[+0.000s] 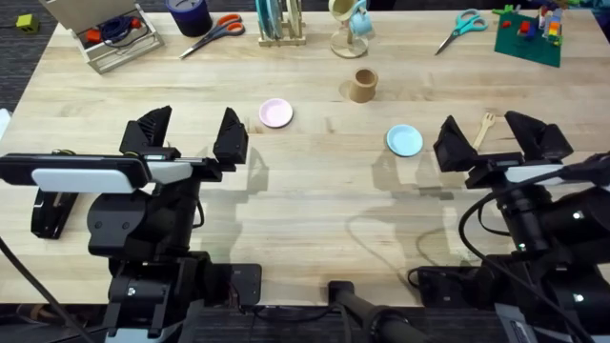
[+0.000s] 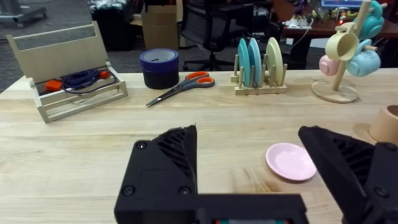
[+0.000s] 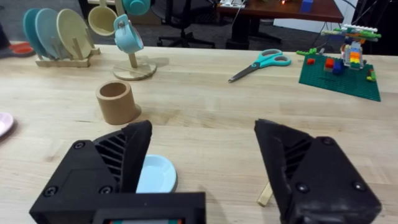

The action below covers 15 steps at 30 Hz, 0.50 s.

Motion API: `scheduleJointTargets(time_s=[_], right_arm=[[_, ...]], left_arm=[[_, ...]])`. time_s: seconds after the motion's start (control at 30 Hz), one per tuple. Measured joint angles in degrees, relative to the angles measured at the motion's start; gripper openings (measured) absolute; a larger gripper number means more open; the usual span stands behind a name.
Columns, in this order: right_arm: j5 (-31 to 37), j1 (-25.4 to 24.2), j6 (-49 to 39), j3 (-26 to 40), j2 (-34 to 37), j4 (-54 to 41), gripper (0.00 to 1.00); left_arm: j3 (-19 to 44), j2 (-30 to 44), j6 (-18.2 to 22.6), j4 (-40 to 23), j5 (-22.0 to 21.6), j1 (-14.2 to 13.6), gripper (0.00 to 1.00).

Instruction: Pick up a utensil and set it on the pink plate, then put the other utensil in the container.

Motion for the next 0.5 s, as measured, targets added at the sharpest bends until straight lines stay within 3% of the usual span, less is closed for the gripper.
scheduleJointTargets(time_s=[0.5], right_arm=[[-0.1,0.0,0.0,0.0,0.0,-0.3,0.996]], left_arm=[[0.0,0.0,0.0,0.0,0.0,0.0,0.993]])
